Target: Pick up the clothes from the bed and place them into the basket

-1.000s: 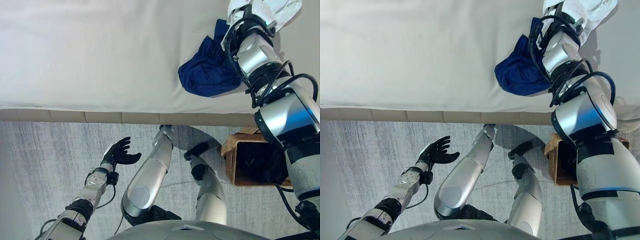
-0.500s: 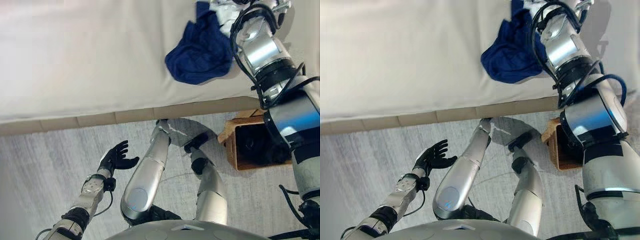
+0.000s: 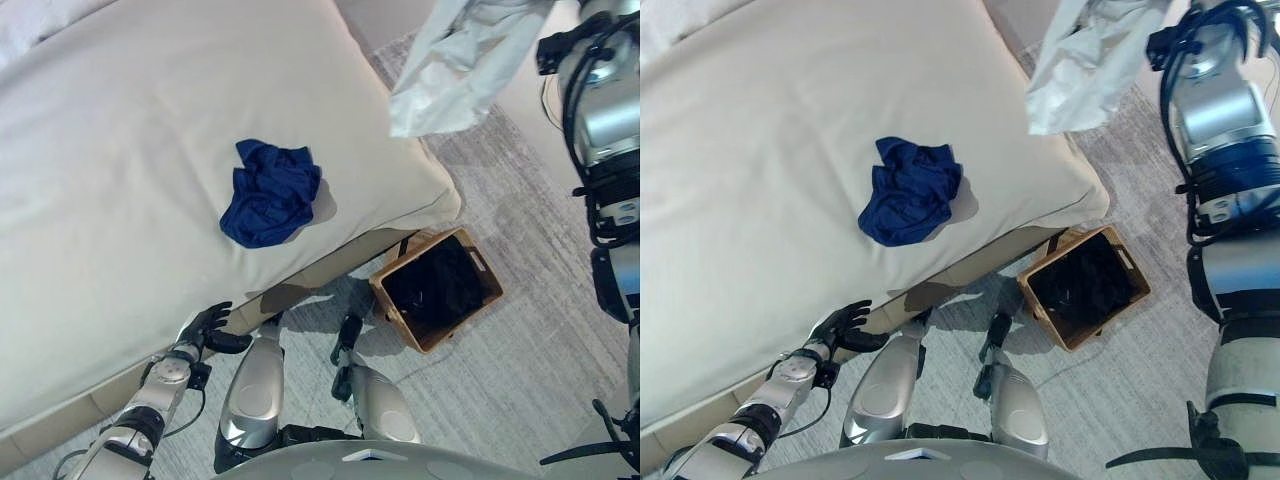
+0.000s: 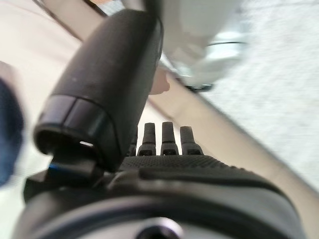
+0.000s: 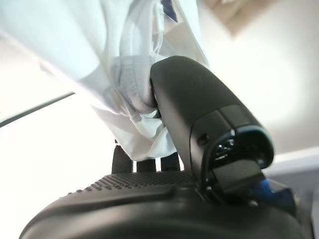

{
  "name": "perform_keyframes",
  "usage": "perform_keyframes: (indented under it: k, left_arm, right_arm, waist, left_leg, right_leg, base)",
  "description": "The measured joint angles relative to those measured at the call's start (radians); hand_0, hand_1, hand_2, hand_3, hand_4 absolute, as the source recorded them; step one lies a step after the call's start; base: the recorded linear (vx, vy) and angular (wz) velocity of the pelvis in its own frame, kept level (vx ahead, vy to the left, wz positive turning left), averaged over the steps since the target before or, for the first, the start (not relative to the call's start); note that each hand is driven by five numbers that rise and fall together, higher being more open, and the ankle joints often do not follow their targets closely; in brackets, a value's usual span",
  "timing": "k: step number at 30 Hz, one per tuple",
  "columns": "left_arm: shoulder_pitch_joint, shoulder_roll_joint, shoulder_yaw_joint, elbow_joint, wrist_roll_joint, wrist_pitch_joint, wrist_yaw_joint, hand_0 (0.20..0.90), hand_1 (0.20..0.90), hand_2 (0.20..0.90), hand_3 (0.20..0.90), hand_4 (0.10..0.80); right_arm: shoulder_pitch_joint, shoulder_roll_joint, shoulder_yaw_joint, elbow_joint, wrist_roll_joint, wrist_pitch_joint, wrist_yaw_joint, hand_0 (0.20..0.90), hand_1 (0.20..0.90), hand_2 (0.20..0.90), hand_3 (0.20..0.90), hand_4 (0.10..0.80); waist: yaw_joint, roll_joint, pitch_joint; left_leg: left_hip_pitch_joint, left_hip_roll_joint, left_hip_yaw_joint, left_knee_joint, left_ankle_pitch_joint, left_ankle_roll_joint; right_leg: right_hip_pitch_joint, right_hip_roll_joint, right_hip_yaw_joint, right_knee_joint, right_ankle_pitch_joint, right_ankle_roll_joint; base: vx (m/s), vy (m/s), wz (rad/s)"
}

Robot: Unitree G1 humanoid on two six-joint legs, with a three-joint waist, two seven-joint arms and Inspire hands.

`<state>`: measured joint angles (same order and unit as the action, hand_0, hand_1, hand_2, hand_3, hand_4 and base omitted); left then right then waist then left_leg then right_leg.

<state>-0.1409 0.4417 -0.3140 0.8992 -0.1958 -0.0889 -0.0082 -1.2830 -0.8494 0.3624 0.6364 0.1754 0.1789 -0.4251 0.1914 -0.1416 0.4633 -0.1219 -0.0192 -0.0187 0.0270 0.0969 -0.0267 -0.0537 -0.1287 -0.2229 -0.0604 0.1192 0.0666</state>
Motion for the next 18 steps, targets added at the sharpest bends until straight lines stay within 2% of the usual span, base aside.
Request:
perform_keyframes:
  k: [4, 9, 12, 15, 18]
  left_arm:
    - [-0.027, -0.041, -0.002, 0.064, 0.057, 0.022, -0.002, 0.9, 0.9, 0.9, 0.9, 0.8]
    - [-0.046, -0.083, -0.004, 0.122, 0.116, 0.053, -0.027, 0.9, 0.9, 0.9, 0.9, 0.8]
    - [-0.055, -0.093, -0.004, 0.15, 0.119, 0.071, -0.031, 0.9, 0.9, 0.9, 0.9, 0.8]
    - [-0.053, -0.095, -0.003, 0.154, 0.12, 0.085, -0.03, 0.9, 0.9, 0.9, 0.9, 0.8]
    - [-0.051, -0.102, -0.003, 0.153, 0.121, 0.086, -0.031, 0.9, 0.9, 0.9, 0.9, 0.8]
  right_arm:
    - [0.055, -0.049, -0.027, -0.099, 0.012, 0.0, 0.023, 0.3, 0.3, 0.3, 0.2, 0.1]
    - [0.098, -0.094, -0.071, -0.167, 0.02, -0.001, 0.067, 0.3, 0.3, 0.3, 0.2, 0.1]
    - [0.204, -0.107, -0.134, -0.172, 0.02, -0.001, 0.105, 0.3, 0.3, 0.3, 0.2, 0.1]
    - [0.285, -0.108, -0.14, -0.171, 0.02, 0.001, 0.154, 0.3, 0.3, 0.3, 0.2, 0.1]
    - [0.404, -0.105, -0.15, -0.166, 0.008, 0.003, 0.215, 0.3, 0.3, 0.3, 0.2, 0.1]
  waist:
    - [-0.046, 0.006, -0.003]
    - [-0.103, 0.054, -0.039]
    - [-0.142, 0.073, -0.082]
    - [-0.158, 0.081, -0.108]
    - [-0.179, 0.093, -0.14]
  left_leg:
    - [0.095, 0.002, 0.044, -0.02, 0.0, 0.0]
    - [0.17, 0.01, 0.085, -0.07, 0.0, 0.0]
    - [0.208, 0.022, 0.106, -0.1, 0.0, -0.001]
    - [0.237, 0.034, 0.135, -0.115, -0.001, -0.002]
    - [0.255, 0.047, 0.16, -0.115, -0.02, -0.019]
  right_leg:
    - [0.077, 0.006, 0.028, -0.03, 0.001, -0.001]
    - [0.104, 0.016, 0.075, -0.03, 0.001, -0.002]
    - [0.114, 0.032, 0.091, -0.031, 0.001, -0.002]
    - [0.122, 0.041, 0.116, -0.031, 0.001, -0.002]
    - [0.126, 0.052, 0.135, -0.031, -0.015, -0.005]
  base:
    - [0.046, -0.026, -0.34]
    - [0.052, -0.025, -0.3]
    - [0.051, -0.093, -0.28]
    - [0.038, -0.068, -0.29]
    - [0.06, -0.133, -0.3]
